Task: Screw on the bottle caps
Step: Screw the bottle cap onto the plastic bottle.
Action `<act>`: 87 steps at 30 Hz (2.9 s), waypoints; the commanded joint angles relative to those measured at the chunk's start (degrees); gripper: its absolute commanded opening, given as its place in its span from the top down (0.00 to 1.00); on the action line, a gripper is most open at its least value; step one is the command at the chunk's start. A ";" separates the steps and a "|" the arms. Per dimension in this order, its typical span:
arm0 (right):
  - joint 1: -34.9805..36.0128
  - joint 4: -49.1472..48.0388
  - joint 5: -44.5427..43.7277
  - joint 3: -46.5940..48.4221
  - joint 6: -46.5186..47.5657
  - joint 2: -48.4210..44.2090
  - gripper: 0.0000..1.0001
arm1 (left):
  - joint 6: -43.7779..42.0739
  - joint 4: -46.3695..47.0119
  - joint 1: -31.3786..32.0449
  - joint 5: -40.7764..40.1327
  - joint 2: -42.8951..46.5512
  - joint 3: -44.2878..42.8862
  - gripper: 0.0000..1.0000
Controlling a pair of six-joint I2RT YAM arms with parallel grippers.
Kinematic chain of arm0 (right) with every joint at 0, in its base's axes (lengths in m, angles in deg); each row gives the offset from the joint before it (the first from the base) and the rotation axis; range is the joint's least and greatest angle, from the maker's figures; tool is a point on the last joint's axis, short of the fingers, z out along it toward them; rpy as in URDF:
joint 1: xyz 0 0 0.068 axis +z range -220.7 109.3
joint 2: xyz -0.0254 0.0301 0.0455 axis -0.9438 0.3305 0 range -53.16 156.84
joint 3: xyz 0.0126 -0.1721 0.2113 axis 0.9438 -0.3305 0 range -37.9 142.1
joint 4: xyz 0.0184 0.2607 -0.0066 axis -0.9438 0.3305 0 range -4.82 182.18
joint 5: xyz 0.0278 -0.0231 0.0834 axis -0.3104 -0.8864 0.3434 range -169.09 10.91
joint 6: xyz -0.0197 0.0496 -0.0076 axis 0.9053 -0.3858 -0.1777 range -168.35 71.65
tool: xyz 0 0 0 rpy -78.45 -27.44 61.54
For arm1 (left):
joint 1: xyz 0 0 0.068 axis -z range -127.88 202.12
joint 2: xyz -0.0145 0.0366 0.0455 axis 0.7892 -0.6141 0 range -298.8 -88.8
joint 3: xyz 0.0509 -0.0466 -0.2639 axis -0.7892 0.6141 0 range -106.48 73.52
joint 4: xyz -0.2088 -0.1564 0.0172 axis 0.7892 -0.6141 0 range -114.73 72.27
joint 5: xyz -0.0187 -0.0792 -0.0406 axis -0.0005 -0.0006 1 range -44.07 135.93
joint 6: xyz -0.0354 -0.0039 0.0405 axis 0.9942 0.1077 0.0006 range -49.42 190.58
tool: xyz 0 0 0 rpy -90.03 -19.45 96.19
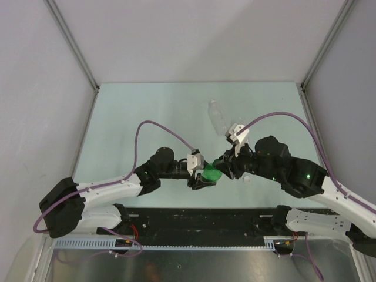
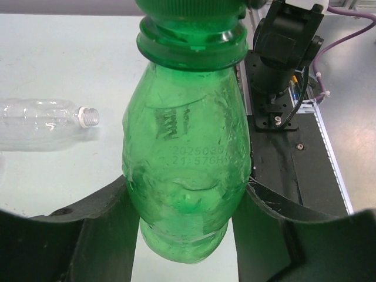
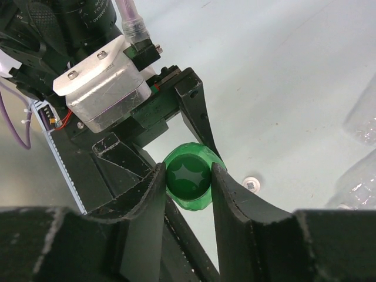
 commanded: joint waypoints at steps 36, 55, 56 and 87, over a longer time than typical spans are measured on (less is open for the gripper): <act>0.60 -7.42 -15.99 0.82 -8.67 5.17 0.93 | 0.12 3.47 0.41 -21.80 4.58 -10.01 1.00; 0.88 -8.93 -34.98 0.80 -18.96 10.54 0.95 | -3.34 3.50 3.51 -35.82 -2.21 -17.91 1.00; 0.83 -9.36 -35.23 0.83 -19.38 10.86 0.95 | -3.59 3.53 3.78 -36.84 -2.70 -18.21 1.00; -4.38 -4.30 -30.27 0.82 -26.81 8.66 0.99 | -7.32 10.15 8.33 -42.68 -5.63 -15.22 1.00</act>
